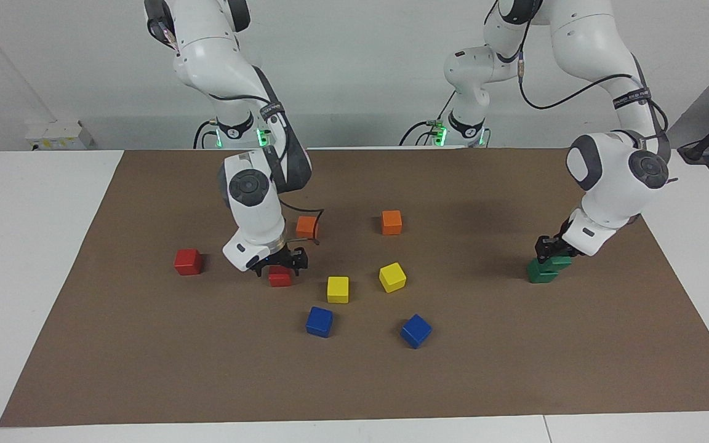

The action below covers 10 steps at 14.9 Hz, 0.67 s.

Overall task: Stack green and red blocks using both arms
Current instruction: 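Carry the green cube onto the first green while the right gripper carries red, then release the green cube on the stack while the right gripper lowers red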

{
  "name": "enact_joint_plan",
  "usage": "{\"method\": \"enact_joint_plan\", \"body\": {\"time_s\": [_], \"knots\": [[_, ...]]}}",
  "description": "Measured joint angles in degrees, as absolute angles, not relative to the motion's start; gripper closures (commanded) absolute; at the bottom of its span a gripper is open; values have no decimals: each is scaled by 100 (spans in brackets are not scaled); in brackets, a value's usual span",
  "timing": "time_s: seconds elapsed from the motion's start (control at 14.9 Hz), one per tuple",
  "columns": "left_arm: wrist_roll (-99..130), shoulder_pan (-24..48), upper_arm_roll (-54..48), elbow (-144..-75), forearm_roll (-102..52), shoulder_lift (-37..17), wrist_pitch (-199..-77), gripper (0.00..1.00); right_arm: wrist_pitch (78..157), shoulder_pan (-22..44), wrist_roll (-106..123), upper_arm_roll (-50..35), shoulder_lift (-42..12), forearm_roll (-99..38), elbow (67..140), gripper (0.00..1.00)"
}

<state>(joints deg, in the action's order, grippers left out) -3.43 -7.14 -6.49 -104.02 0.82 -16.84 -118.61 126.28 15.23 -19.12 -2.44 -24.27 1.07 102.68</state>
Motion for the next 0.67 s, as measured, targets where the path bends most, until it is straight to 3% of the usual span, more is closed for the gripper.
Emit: {"method": "enact_joint_plan", "body": {"time_s": [0.47, 0.54, 0.6, 0.67], "knots": [[-345, -726, -596, -10474, 82, -1714, -11993, 100, 12982, 1523, -1915, -244, -2421, 106, 10557, 0], [-345, -726, -597, -10476, 82, -1718, -11996, 100, 13017, 1523, -1917, -244, -2421, 106, 10592, 7], [-345, -726, -598, -10479, 82, -1719, -12007, 100, 13040, 1523, -1918, -244, -2420, 106, 10613, 24], [-345, -726, -598, -10484, 82, -1721, -12034, 100, 13044, 1523, -1919, -244, -2420, 106, 10625, 61]]}}
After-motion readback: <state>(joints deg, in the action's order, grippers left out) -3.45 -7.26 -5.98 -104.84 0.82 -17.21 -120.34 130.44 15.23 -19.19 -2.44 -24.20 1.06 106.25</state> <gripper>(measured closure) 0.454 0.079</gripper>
